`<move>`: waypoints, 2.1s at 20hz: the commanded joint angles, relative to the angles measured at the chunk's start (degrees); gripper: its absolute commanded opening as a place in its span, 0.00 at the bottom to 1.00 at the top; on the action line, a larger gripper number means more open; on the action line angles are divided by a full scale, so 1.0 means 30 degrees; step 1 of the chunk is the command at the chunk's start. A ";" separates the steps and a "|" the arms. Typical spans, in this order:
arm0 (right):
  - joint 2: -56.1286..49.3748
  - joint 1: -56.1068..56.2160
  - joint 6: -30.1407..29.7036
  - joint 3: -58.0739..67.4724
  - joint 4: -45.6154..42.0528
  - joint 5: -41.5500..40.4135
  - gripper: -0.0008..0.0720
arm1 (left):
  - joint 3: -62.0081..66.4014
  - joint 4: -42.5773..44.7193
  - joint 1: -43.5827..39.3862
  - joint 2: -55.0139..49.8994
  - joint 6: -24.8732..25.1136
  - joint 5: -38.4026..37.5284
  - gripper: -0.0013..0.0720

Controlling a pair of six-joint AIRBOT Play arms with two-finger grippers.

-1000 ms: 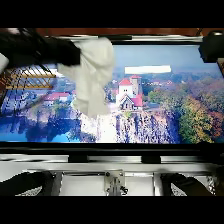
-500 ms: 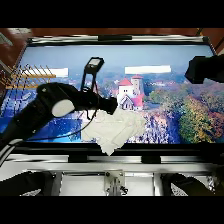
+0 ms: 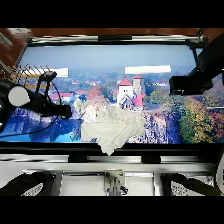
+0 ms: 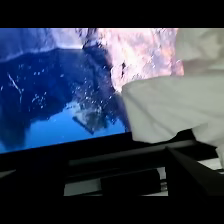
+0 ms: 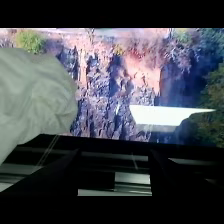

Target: Fold the shirts.

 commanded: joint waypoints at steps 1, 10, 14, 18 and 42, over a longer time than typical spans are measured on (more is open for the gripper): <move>-0.0284 -0.1523 -0.0656 -0.3883 0.3366 0.1049 0.75 | -0.6244 -0.2863 0.1253 0.1559 0.0306 0.2798 1.00; -0.0291 -0.1610 -0.1144 -1.1322 0.4401 0.6404 0.76 | -1.0244 -0.8612 0.0262 -0.1508 0.0517 1.2072 0.99; -0.0291 -0.1588 -0.1362 -1.2968 0.5880 0.7512 0.76 | -1.0244 -1.0156 -0.0175 -0.2120 0.0517 1.3573 0.42; -0.0291 -0.1428 -0.1741 -1.4200 0.8612 1.0083 0.91 | -1.0120 -1.0142 -0.0124 -0.2076 0.1435 1.3362 0.06; 0.9420 0.1421 -0.2951 -0.0182 0.1413 2.2163 0.09 | 1.7034 0.1683 0.1953 0.2892 0.4218 0.9340 0.06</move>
